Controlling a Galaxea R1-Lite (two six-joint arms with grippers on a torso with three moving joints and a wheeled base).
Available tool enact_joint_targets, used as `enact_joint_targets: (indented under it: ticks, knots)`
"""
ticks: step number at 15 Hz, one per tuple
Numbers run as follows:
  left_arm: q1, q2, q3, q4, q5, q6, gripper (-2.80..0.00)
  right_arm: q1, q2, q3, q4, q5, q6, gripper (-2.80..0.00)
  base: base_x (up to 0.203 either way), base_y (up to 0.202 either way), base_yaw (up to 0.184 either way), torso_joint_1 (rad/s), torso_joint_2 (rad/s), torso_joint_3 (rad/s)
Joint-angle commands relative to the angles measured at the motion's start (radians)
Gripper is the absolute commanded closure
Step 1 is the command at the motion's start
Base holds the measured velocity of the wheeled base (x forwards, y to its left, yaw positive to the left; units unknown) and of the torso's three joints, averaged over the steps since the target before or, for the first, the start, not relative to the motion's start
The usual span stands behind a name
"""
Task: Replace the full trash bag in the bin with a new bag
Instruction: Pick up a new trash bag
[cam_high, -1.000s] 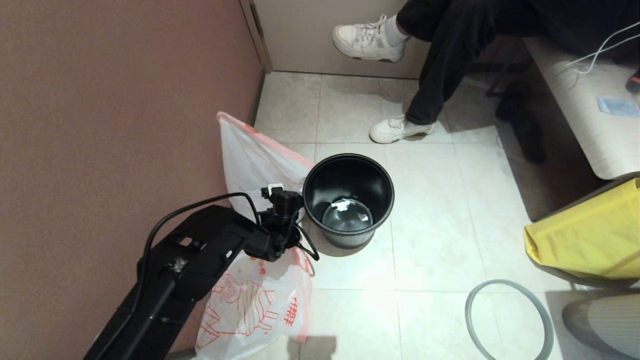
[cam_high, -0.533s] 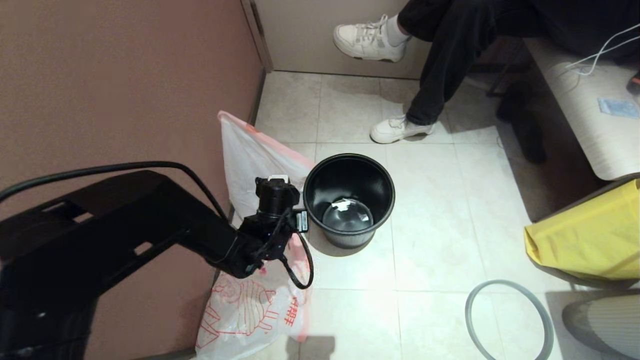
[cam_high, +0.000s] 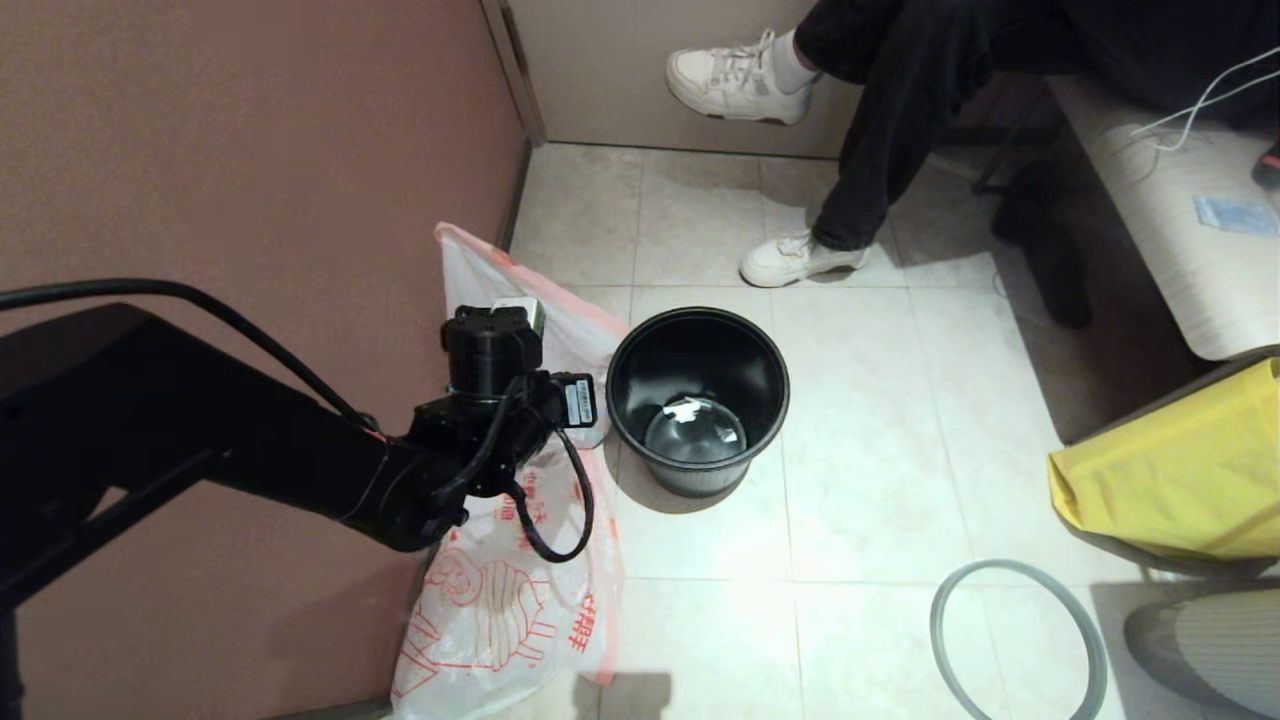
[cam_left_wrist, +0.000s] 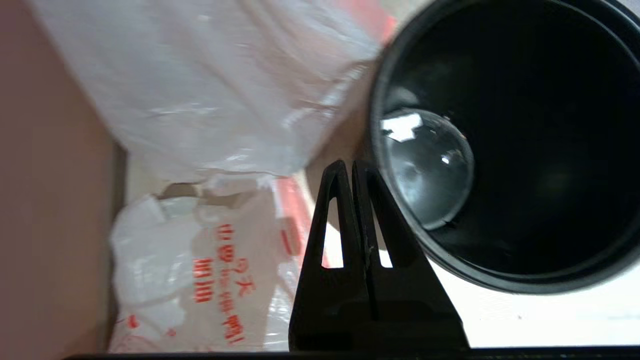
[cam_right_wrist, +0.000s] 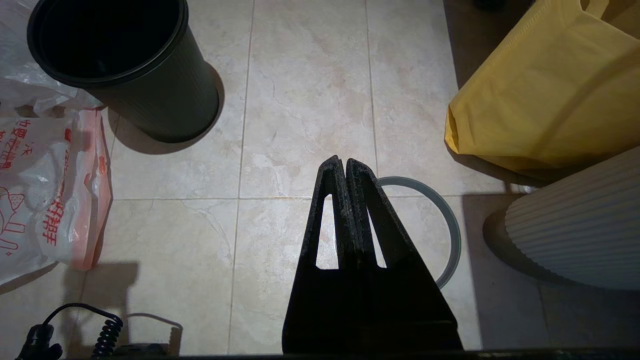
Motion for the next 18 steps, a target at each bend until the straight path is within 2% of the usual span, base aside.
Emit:
enact_joint_targets:
  ticks: [1,4,6,8,9,11,14,16,18]
  knots:
    - [0.004,-0.041,0.017,-0.005,0.020,-0.002,0.00,0.000,0.000,0.000,0.000,0.000,0.000,0.00,0.000,0.000,0.000,0.000,0.00,0.000]
    - [0.002,-0.092,0.037,-0.006,0.036,0.006,0.00,0.000,0.000,0.000,0.000,0.000,0.000,0.00,0.000,0.000,0.000,0.000,0.00,0.000]
    - [0.007,-0.109,0.034,-0.005,0.071,0.007,0.00,0.000,0.000,0.000,0.000,0.000,0.001,0.00,0.000,0.000,0.000,0.000,0.00,0.000]
    - [0.016,-0.106,0.000,-0.005,0.146,0.019,0.00,0.000,0.000,0.000,0.000,0.000,0.000,0.00,0.000,0.000,0.000,0.000,0.00,0.000]
    - [0.013,-0.111,-0.008,-0.003,0.161,0.033,0.00,0.000,0.000,0.000,0.000,0.000,0.000,0.00,0.000,0.000,0.000,0.000,0.00,0.000]
    - [0.004,-0.143,-0.001,0.001,0.157,0.072,0.00,0.000,0.000,0.000,0.000,0.000,0.000,0.00,0.000,0.000,0.000,0.000,0.00,0.000]
    - [-0.062,-0.225,0.061,0.050,0.124,0.077,0.00,0.000,0.000,0.000,0.000,0.000,0.000,0.00,0.000,0.000,0.000,0.000,0.00,0.000]
    - [-0.068,-0.248,0.086,0.119,0.115,0.078,0.00,0.000,0.000,0.000,0.000,0.000,0.000,0.00,0.000,0.000,0.000,0.000,0.00,0.000]
    - [-0.046,-0.290,0.090,0.225,0.052,0.077,0.00,0.000,0.000,0.000,0.000,0.000,0.000,0.00,0.000,0.000,0.000,0.000,0.00,0.000]
